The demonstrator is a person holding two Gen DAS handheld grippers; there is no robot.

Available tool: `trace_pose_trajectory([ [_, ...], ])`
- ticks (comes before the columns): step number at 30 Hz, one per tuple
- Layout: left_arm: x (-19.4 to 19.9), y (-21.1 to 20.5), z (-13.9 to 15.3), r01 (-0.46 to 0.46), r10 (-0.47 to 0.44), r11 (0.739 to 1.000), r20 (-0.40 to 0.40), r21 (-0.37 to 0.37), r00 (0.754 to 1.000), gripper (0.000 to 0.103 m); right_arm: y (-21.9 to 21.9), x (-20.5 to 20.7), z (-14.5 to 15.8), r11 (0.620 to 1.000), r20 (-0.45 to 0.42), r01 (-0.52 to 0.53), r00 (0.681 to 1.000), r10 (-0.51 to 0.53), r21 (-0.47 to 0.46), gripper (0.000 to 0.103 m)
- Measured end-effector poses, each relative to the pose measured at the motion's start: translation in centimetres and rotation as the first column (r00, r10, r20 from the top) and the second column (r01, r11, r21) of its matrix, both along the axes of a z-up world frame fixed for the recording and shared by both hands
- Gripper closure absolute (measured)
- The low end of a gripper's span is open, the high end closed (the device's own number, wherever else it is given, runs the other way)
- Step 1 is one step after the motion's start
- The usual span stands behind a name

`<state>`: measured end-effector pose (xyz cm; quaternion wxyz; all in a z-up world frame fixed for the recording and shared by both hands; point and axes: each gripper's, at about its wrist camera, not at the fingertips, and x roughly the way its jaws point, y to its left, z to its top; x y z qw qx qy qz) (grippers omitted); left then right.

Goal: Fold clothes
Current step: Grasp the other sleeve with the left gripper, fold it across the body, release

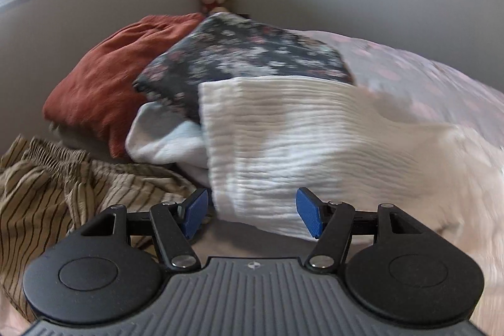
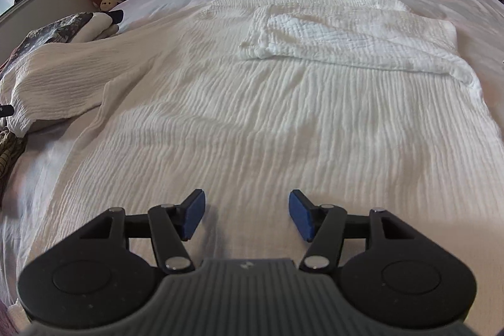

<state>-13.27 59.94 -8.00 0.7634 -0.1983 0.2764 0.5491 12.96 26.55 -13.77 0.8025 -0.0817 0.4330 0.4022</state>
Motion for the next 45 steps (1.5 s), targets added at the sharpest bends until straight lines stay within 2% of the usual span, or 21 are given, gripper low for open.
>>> trace_pose_trajectory([
  [6,-0.5,2.0,-1.5,-0.002,0.011,0.997,0.116,-0.082,0.993,0.048,1.6,-1.9,0.9,0.999,0.035,-0.050,0.998,0.050,-0.007,0.040],
  [11,-0.1,2.4,-2.0,0.012,0.010,0.992,0.172,-0.126,0.985,0.076,3.0,-2.8,1.3,0.997,0.050,-0.081,0.995,0.082,-0.015,0.039],
  [13,0.0,2.0,-1.6,0.015,0.006,0.993,0.174,-0.119,0.985,0.096,3.3,-3.0,1.3,0.996,0.051,-0.083,0.995,0.084,-0.015,0.039],
  [18,0.0,0.5,0.0,0.064,-0.041,0.993,0.220,-0.097,0.975,0.100,3.3,-3.1,1.6,0.997,0.047,-0.074,0.996,0.074,-0.003,0.039],
  [22,1.2,-1.9,1.1,0.153,-0.143,0.987,0.179,-0.043,0.973,0.100,3.1,-3.0,2.0,0.998,0.043,-0.061,0.997,0.061,0.005,0.039],
  [25,2.5,-3.8,1.6,0.244,-0.239,0.970,0.153,-0.010,0.959,0.100,3.1,-3.0,2.3,0.999,0.057,-0.054,0.997,0.055,-0.005,0.039],
  [29,5.8,-6.5,1.6,0.406,-0.409,0.913,0.105,0.045,0.907,0.100,3.1,-2.9,2.7,0.999,0.069,-0.037,0.997,0.038,-0.013,0.039],
  [33,9.2,-10.0,0.8,0.569,-0.571,0.819,-0.001,0.076,0.821,0.100,3.1,-2.8,2.9,0.999,0.080,-0.030,0.996,0.031,-0.016,0.039],
  [37,11.7,-12.2,-1.1,0.679,-0.677,0.734,-0.065,0.018,0.733,0.100,2.9,-2.5,2.7,0.999,0.082,-0.012,0.997,0.015,-0.037,0.039],
  [42,14.0,-14.0,-4.0,0.759,-0.767,0.642,-0.107,-0.114,0.633,0.100,2.9,-1.9,2.1,0.998,0.084,0.024,0.996,-0.018,-0.063,0.040],
  [45,14.9,-14.7,-5.6,0.780,-0.801,0.599,-0.116,-0.182,0.588,0.100,3.2,-1.9,1.8,0.997,0.099,0.020,0.995,-0.013,-0.070,0.040],
])
